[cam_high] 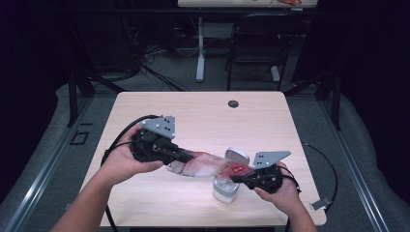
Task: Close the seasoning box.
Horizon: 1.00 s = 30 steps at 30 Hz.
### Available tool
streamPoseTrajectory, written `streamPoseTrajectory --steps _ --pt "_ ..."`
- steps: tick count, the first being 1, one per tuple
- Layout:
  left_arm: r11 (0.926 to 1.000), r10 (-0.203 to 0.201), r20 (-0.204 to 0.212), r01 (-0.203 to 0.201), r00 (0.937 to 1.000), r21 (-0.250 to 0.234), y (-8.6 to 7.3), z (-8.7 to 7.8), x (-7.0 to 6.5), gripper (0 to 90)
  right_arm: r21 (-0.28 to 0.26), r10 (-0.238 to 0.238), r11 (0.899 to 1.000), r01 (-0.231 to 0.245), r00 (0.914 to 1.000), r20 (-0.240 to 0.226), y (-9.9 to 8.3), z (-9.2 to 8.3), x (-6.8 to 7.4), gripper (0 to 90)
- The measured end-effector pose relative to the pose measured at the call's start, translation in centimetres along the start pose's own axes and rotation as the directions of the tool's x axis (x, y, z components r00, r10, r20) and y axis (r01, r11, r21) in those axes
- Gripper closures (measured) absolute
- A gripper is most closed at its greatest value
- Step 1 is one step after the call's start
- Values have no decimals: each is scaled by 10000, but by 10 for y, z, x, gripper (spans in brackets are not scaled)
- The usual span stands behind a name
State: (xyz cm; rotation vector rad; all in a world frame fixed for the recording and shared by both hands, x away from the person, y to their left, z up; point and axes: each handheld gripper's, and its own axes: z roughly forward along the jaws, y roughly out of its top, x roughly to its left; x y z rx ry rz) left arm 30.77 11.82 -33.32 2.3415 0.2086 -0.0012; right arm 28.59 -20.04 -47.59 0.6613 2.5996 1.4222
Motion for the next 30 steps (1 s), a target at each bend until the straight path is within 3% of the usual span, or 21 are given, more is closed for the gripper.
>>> streamPoseTrajectory --steps 12,30 --pt "9990 -183 -13 182 9998 -420 0 3 3 824 203 -15 9998 17 10000 -88 -1 2 0 899" --pt "9989 -161 -107 157 9998 -447 2 4 3 815 207 -13 9998 15 9999 -101 -2 2 -1 899"
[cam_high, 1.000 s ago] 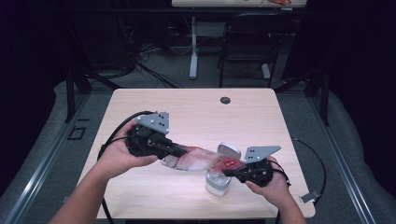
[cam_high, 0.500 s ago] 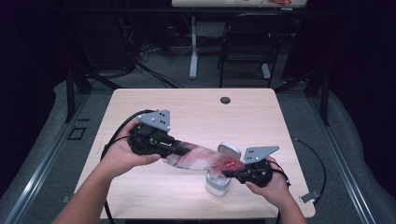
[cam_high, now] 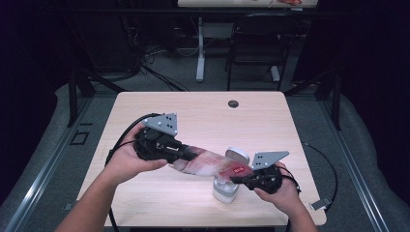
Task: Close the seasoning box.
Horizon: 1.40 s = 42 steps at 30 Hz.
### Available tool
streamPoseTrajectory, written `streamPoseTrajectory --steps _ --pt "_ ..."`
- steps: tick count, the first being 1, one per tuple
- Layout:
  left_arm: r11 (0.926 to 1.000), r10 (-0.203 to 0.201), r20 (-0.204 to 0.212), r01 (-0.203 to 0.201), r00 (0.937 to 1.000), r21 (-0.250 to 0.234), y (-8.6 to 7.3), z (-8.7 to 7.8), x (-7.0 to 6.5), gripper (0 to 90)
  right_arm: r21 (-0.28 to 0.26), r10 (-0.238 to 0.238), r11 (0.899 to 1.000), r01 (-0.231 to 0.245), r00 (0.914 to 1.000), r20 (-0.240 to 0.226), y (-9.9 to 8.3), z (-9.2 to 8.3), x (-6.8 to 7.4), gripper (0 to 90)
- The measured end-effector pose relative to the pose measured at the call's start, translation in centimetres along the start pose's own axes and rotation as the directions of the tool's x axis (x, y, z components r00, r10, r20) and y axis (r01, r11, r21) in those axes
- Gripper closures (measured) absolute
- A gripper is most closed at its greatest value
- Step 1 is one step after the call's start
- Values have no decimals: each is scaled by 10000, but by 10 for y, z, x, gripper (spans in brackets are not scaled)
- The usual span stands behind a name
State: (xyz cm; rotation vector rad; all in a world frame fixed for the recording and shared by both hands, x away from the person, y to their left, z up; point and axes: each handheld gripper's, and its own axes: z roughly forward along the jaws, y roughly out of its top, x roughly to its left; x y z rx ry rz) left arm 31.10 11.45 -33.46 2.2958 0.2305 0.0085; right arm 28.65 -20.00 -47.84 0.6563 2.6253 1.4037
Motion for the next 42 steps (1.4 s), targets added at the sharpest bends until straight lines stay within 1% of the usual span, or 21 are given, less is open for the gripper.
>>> streamPoseTrajectory --steps 10,14,17,19,21,22,23,24,28,34,39,41,42 --pt "10000 -12 7 12 10000 -25 -2 -1 1 815 54 -64 10000 64 10000 26 1 -1 1 900" --pt "9998 -157 20 157 9999 -99 -5 -1 3 815 299 -331 9990 324 9992 217 4 -5 4 900" --pt "9998 -158 6 158 9999 -112 -5 -1 3 816 284 -300 9992 296 9994 148 4 -6 4 900" --pt "9999 -139 -4 139 9999 -79 -3 -2 2 816 339 -303 9990 303 9995 6 4 -6 4 900" --pt "9999 -97 -21 97 10000 -82 -2 -2 2 816 260 -251 9993 254 9996 -114 4 -6 4 900" --pt "9999 -108 -58 107 9999 -125 -1 -2 1 815 244 -244 9994 248 9996 -135 4 -7 4 900" --pt "10000 -65 -26 65 10000 -47 0 -3 1 815 242 -247 9994 251 9996 -166 4 -7 3 900" --pt "9999 -99 -57 98 9999 -81 0 -2 1 815 232 -235 9994 239 9996 -158 4 -8 3 900" --pt "10000 -22 -56 22 10000 -1 2 -1 1 814 281 -190 9994 197 9995 -252 3 -7 3 900" --pt "10000 21 -127 -20 9999 37 3 -1 0 814 280 -133 9995 141 9995 -269 2 -5 2 900" --pt "10000 14 -173 -14 9998 1 4 -2 -1 814 249 -170 9995 175 9997 -189 3 -4 2 900" --pt "10000 71 -171 -70 9998 30 3 -3 -1 813 207 -156 9997 159 9998 -159 3 -4 2 900" --pt "10000 24 -158 -24 9999 22 3 -3 0 812 184 -149 9997 152 9998 -136 3 -4 3 900"
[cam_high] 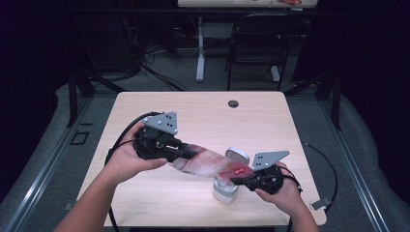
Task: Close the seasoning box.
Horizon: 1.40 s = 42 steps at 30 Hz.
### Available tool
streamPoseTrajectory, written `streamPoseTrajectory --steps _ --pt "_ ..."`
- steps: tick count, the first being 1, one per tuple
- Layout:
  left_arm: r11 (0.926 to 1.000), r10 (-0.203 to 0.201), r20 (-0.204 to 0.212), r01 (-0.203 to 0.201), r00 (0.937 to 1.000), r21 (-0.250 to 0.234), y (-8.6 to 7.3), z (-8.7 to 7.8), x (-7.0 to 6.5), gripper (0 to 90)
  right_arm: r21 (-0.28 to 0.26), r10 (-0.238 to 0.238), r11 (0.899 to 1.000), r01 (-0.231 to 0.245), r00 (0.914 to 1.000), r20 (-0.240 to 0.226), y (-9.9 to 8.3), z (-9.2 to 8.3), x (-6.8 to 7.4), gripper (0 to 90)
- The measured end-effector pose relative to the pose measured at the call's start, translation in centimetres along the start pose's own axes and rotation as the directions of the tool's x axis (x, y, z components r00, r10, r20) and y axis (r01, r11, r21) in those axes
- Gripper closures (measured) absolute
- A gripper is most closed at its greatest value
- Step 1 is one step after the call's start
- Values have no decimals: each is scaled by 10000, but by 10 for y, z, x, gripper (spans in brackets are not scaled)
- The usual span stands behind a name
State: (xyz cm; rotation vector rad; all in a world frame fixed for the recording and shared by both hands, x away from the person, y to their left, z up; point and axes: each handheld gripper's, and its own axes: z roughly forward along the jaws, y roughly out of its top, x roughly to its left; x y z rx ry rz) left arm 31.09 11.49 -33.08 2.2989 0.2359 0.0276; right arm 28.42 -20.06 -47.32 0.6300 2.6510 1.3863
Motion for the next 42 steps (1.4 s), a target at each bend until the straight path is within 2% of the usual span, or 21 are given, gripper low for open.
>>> streamPoseTrajectory --steps 11,14,24,31,34,42 --pt "9986 -470 42 471 9989 -256 -15 0 7 803 119 -142 9998 140 9998 109 3 -2 2 900" --pt "9985 -468 1 468 9989 -283 -17 -1 7 798 145 -221 9997 219 9996 183 4 -3 4 900" --pt "9960 -690 -51 686 9976 -571 -31 -4 10 783 -118 -279 9995 284 9990 335 7 -5 5 900" --pt "9919 -932 -91 921 9956 -872 -46 -5 12 774 -313 -232 9992 244 9990 387 8 -5 5 900" --pt "9880 -1171 -98 1155 9931 -1027 -54 -5 13 771 -415 -230 9988 245 9990 375 10 -5 5 900" --pt "9822 -1383 -105 1358 9903 -1296 -74 -6 16 761 -601 -166 9980 184 9994 306 13 -1 5 900"
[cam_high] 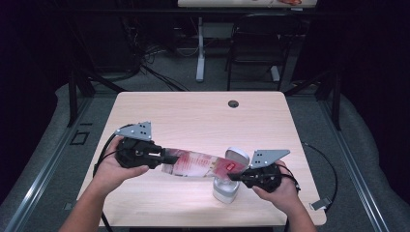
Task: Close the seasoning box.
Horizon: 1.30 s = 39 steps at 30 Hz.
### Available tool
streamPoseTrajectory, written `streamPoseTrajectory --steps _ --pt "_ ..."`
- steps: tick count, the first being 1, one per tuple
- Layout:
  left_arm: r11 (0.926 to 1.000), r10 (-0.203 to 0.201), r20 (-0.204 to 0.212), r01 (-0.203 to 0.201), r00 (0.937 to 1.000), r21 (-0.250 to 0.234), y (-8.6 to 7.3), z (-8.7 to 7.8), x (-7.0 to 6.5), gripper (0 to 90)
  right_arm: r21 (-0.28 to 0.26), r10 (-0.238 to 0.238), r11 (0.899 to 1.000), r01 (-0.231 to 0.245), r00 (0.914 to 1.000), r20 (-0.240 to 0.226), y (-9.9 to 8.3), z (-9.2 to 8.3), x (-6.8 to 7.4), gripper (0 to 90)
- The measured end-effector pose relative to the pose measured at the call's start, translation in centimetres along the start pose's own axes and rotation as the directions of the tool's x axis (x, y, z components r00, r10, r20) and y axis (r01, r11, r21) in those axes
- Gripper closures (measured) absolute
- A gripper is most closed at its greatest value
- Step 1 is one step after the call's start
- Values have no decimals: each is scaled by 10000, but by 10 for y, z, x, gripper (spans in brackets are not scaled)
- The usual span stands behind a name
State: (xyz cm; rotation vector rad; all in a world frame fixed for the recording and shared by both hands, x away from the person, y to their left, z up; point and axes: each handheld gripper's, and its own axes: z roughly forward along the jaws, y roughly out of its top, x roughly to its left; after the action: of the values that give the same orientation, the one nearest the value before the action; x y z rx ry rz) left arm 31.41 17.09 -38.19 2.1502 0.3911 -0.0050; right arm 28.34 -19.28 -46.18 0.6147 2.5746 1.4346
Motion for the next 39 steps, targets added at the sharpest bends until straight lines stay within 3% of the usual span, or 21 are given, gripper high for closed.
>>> streamPoseTrajectory --steps 13,24,29,39 --pt "9975 -410 -252 395 9988 -580 -34 -2 11 736 4 -50 10000 49 9999 113 14 5 0 900" --pt "9892 -850 -72 835 9964 -1200 -58 2 18 721 32 -35 10000 35 9999 98 28 1 -1 900" --pt "9902 -939 -202 913 9954 -1054 -66 6 20 706 159 -96 9998 94 9999 130 32 0 1 900" --pt "9832 -1370 -32 1356 9906 -1224 -86 14 25 688 258 -93 9996 89 9998 152 34 5 1 900"
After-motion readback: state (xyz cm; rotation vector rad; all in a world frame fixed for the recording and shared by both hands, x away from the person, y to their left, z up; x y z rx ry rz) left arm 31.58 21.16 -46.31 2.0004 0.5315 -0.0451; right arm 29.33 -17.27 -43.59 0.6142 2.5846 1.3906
